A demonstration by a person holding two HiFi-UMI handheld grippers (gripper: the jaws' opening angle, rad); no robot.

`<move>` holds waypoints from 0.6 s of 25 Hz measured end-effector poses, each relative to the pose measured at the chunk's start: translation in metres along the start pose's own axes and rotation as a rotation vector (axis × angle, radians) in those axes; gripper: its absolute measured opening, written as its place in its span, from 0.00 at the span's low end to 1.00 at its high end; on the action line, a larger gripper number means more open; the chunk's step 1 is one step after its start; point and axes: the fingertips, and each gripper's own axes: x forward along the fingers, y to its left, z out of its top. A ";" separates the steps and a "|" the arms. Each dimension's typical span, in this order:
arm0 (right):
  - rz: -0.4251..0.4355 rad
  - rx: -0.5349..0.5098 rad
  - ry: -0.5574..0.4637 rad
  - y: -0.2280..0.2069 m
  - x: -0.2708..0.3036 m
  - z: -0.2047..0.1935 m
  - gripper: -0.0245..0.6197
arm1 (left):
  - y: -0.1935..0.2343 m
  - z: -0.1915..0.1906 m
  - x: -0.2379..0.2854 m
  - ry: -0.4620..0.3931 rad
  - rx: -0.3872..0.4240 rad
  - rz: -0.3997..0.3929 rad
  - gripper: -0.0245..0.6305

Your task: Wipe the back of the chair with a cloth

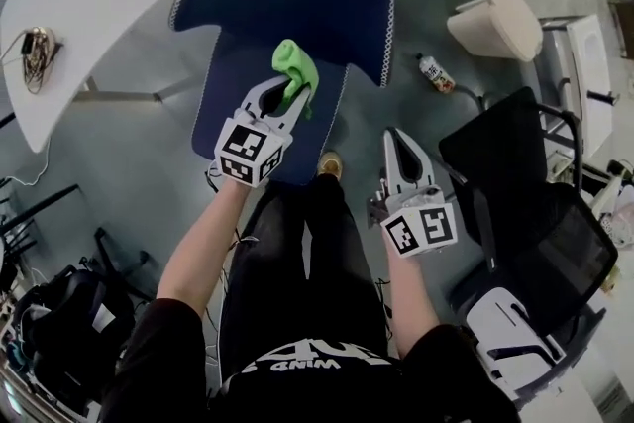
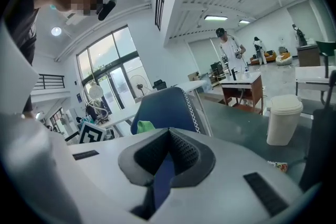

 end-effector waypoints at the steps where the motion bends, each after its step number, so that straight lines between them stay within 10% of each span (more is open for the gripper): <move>1: 0.009 -0.003 -0.004 0.005 -0.003 0.009 0.03 | -0.001 0.018 -0.011 -0.018 0.002 0.011 0.14; 15: 0.102 -0.097 -0.073 0.078 -0.046 0.123 0.03 | -0.055 0.174 -0.147 -0.160 -0.032 0.084 0.14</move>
